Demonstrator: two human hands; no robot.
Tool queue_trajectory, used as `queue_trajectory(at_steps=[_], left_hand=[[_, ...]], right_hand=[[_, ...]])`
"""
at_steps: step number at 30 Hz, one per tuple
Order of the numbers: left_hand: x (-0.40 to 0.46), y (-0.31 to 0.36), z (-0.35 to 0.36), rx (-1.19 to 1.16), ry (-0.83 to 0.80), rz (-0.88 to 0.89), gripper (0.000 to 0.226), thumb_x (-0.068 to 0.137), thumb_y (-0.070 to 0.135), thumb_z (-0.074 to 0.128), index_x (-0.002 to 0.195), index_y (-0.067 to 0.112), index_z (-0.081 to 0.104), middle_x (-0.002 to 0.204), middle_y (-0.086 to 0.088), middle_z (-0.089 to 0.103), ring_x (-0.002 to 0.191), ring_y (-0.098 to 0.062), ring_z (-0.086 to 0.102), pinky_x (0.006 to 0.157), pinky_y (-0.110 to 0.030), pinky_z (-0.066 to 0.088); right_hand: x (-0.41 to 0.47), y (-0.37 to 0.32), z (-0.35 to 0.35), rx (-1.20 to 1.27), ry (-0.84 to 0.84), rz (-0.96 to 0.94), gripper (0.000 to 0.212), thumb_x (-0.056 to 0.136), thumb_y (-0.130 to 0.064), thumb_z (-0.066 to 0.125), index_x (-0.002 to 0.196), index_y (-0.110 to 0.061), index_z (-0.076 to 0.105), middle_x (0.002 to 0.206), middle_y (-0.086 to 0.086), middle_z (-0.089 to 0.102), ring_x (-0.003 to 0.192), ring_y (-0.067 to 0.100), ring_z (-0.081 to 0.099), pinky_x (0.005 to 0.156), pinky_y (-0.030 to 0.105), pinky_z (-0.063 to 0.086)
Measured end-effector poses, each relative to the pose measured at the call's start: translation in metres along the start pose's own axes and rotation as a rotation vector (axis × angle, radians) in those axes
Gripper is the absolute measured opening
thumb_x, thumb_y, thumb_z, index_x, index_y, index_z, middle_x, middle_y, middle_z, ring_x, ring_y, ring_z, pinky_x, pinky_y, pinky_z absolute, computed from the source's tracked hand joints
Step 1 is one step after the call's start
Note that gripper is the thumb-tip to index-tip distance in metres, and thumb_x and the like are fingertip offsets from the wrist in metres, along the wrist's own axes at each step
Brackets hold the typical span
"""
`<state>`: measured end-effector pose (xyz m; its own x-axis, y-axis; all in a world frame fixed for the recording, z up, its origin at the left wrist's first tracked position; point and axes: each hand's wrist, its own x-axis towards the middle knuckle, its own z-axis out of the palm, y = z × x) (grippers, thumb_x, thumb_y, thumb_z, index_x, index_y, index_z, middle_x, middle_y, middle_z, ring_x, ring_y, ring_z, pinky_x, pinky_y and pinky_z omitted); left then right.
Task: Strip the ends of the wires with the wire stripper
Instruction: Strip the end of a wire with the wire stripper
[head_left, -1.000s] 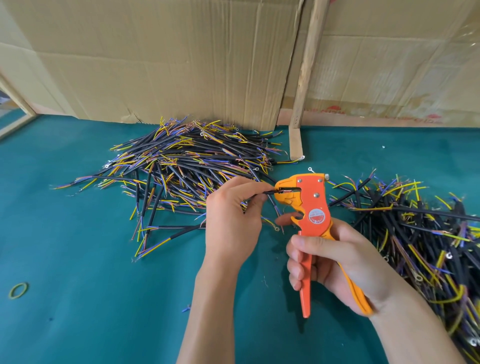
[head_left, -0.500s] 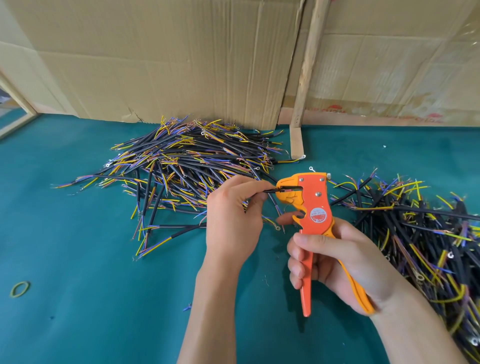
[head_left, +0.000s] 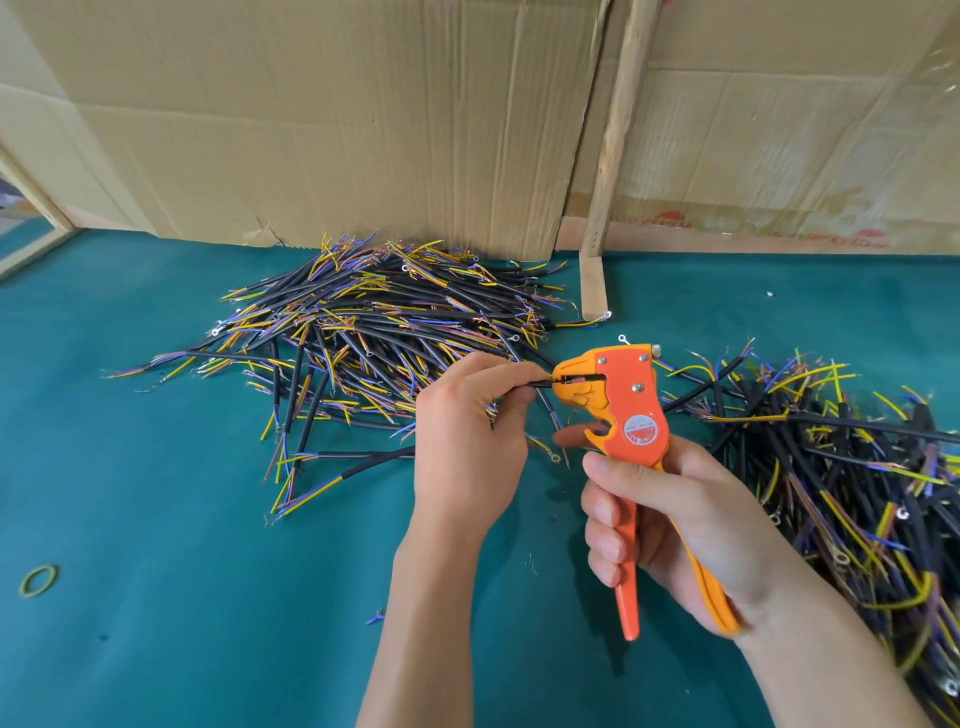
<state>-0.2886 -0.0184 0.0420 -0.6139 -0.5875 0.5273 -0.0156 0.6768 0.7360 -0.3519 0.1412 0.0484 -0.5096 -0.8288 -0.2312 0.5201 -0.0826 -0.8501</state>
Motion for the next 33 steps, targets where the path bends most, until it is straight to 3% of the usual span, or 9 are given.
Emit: queue_trajectory(at_steps=[4, 12, 15, 19, 26, 33], left_hand=[[0.001, 0.000, -0.001, -0.009, 0.022, 0.002, 0.025, 0.084, -0.004, 0.072, 0.093, 0.018, 0.081, 0.090, 0.007, 0.071, 0.086, -0.007, 0.063, 0.077, -0.014, 0.046], [0.001, -0.002, 0.000, 0.003, 0.051, 0.013, 0.023, 0.083, -0.001, 0.076, 0.095, 0.018, 0.081, 0.090, 0.003, 0.066, 0.085, -0.008, 0.060, 0.076, -0.015, 0.044], [0.001, -0.004, -0.001, 0.001, 0.059, 0.008, 0.022, 0.083, -0.001, 0.076, 0.094, 0.018, 0.081, 0.088, 0.003, 0.066, 0.084, -0.009, 0.059, 0.075, -0.014, 0.044], [0.001, -0.003, 0.000, -0.001, 0.058, -0.015, 0.023, 0.083, -0.001, 0.076, 0.094, 0.019, 0.081, 0.088, 0.003, 0.066, 0.083, -0.009, 0.059, 0.074, -0.020, 0.046], [0.001, -0.002, 0.000, -0.007, 0.056, -0.029, 0.024, 0.083, -0.002, 0.075, 0.093, 0.019, 0.081, 0.088, 0.004, 0.065, 0.083, -0.010, 0.060, 0.074, -0.021, 0.047], [0.002, -0.002, 0.000, -0.022, 0.045, -0.051, 0.019, 0.084, 0.003, 0.077, 0.095, 0.017, 0.082, 0.085, 0.004, 0.065, 0.080, -0.009, 0.059, 0.073, -0.017, 0.045]], right_hand=[[0.001, 0.002, 0.006, 0.009, 0.006, -0.030, 0.019, 0.079, -0.018, 0.075, 0.095, -0.009, 0.076, 0.062, 0.013, 0.046, 0.045, 0.025, 0.044, 0.046, 0.034, 0.043], [0.001, 0.006, 0.010, 0.089, 0.007, -0.006, 0.042, 0.075, -0.015, 0.078, 0.113, 0.003, 0.069, 0.062, 0.010, 0.040, 0.045, 0.023, 0.039, 0.046, 0.032, 0.040], [0.002, 0.007, 0.013, 0.113, -0.002, -0.001, 0.031, 0.071, -0.009, 0.082, 0.097, 0.005, 0.071, 0.062, 0.011, 0.042, 0.046, 0.023, 0.041, 0.045, 0.033, 0.040], [0.001, 0.006, 0.014, 0.103, -0.028, -0.009, 0.027, 0.065, -0.015, 0.086, 0.077, -0.006, 0.064, 0.065, 0.014, 0.045, 0.047, 0.024, 0.043, 0.046, 0.034, 0.041], [0.002, 0.008, 0.017, 0.130, -0.019, 0.004, 0.031, 0.061, -0.011, 0.088, 0.076, -0.011, 0.060, 0.063, 0.009, 0.036, 0.047, 0.022, 0.040, 0.045, 0.033, 0.040], [0.003, 0.015, 0.026, 0.114, 0.064, -0.035, 0.036, 0.058, -0.009, 0.088, 0.069, -0.015, 0.055, 0.056, 0.003, 0.025, 0.038, 0.017, 0.028, 0.040, 0.023, 0.032]])
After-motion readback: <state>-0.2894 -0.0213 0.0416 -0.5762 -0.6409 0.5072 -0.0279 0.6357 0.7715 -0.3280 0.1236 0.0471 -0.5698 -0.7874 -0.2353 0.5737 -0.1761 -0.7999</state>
